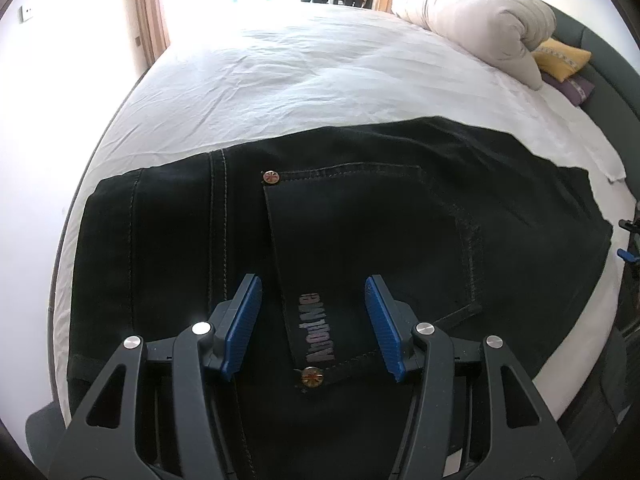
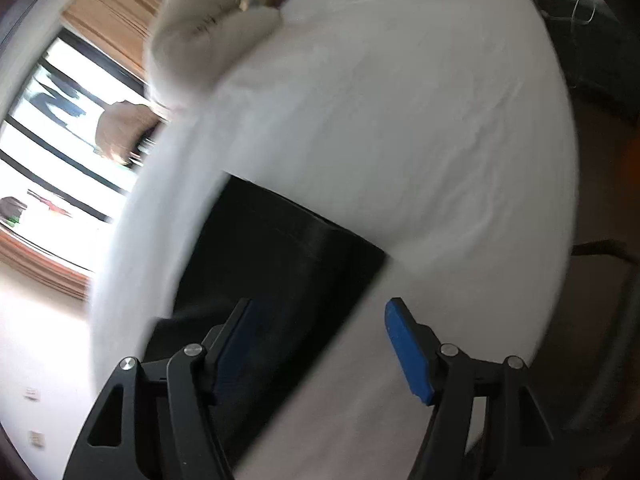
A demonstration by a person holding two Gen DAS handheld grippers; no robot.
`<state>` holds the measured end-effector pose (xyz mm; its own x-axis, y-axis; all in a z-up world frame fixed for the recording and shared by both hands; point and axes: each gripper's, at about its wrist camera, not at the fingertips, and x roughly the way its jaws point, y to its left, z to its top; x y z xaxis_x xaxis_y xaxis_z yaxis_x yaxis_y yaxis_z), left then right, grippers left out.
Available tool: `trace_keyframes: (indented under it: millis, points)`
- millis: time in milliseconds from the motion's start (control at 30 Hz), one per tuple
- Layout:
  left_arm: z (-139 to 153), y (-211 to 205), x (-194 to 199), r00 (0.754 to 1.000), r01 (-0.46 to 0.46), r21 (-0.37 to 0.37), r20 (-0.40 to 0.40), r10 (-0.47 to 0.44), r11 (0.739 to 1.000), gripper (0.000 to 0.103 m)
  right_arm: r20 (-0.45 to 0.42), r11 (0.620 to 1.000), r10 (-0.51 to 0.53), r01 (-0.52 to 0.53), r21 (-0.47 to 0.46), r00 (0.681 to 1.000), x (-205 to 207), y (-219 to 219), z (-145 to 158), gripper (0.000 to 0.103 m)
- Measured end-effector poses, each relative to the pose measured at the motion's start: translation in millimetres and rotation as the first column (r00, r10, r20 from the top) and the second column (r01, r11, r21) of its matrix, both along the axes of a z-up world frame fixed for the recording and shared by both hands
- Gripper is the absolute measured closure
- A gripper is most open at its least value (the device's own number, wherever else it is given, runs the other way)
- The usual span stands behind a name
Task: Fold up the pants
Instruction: 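Open both grippers and smooth the folded jeans flat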
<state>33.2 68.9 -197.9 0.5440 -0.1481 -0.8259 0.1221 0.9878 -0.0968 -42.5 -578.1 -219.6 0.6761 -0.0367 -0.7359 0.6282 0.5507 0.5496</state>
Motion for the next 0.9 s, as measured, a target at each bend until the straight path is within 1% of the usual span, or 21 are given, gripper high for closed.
trace_keyframes:
  millis: [33, 67, 100, 133, 200, 233, 267, 300, 433, 567, 700, 733, 800, 867, 900]
  points:
    - [2, -1, -1, 1.000, -0.001, -0.006, 0.000, 0.001, 1.000, 0.051, -0.003, 1.000, -0.009, 0.009, -0.012, 1.000, 9, 4, 5, 0.034]
    - [4, -3, -1, 1.000, 0.003, -0.015, 0.004, -0.003, 1.000, 0.051, -0.009, 0.999, -0.027, 0.027, -0.022, 1.000, 4, -2, 10, 0.034]
    - [8, -6, -2, 1.000, 0.011, -0.022, 0.013, -0.010, 1.000, 0.051, -0.004, 0.999, -0.044, 0.044, -0.011, 0.999, 3, -3, 6, 0.034]
    - [10, -8, -2, 1.000, 0.018, -0.024, 0.019, -0.017, 1.000, 0.051, 0.005, 0.998, -0.058, 0.058, 0.023, 0.998, -1, -9, 3, 0.034]
    - [15, -17, -2, 0.999, 0.041, -0.035, 0.023, -0.040, 0.999, 0.050, -0.032, 0.992, -0.079, 0.082, 0.099, 0.996, -10, -10, -7, 0.034]
    - [16, -20, -2, 0.998, 0.053, -0.041, 0.022, -0.052, 0.998, 0.050, -0.014, 0.983, -0.084, 0.086, 0.162, 0.996, -12, -14, -18, 0.034]
    - [16, -26, -3, 0.997, 0.071, -0.047, 0.019, -0.070, 0.996, 0.050, -0.002, 0.976, -0.085, 0.084, 0.199, 0.996, -7, -3, -21, 0.034]
    - [17, -29, -3, 0.996, 0.084, -0.050, 0.016, -0.083, 0.995, 0.050, 0.005, 0.971, -0.091, 0.088, 0.224, 0.996, -4, -4, -29, 0.033]
    - [17, -44, -6, 0.992, 0.125, -0.063, 0.002, -0.125, 0.990, 0.050, 0.054, 0.963, -0.104, 0.087, 0.254, 0.993, -5, -4, -34, 0.032]
    - [19, -51, -7, 0.989, 0.145, -0.094, -0.006, -0.146, 0.985, 0.050, 0.123, 0.944, -0.109, 0.064, 0.325, 0.986, 0, -13, -40, 0.033]
    - [19, -57, -6, 0.988, 0.150, -0.114, -0.015, -0.152, 0.982, 0.050, 0.161, 0.929, -0.122, 0.056, 0.365, 0.979, -5, -14, -35, 0.033]
    - [19, -59, -6, 0.988, 0.151, -0.119, -0.019, -0.154, 0.981, 0.050, 0.173, 0.926, -0.128, 0.055, 0.373, 0.977, 0, -16, -34, 0.035]
    - [18, -62, -6, 0.987, 0.151, -0.130, -0.024, -0.156, 0.980, 0.050, 0.182, 0.922, -0.123, 0.045, 0.384, 0.976, 1, -15, -33, 0.045]
    - [18, -63, -7, 0.987, 0.155, -0.140, -0.028, -0.160, 0.978, 0.050, 0.184, 0.917, -0.106, 0.024, 0.398, 0.977, 9, -13, -37, 0.066]
    - [17, -65, -6, 0.986, 0.158, -0.143, -0.032, -0.164, 0.977, 0.050, 0.186, 0.910, -0.094, 0.008, 0.414, 0.978, 12, -10, -39, 0.067]
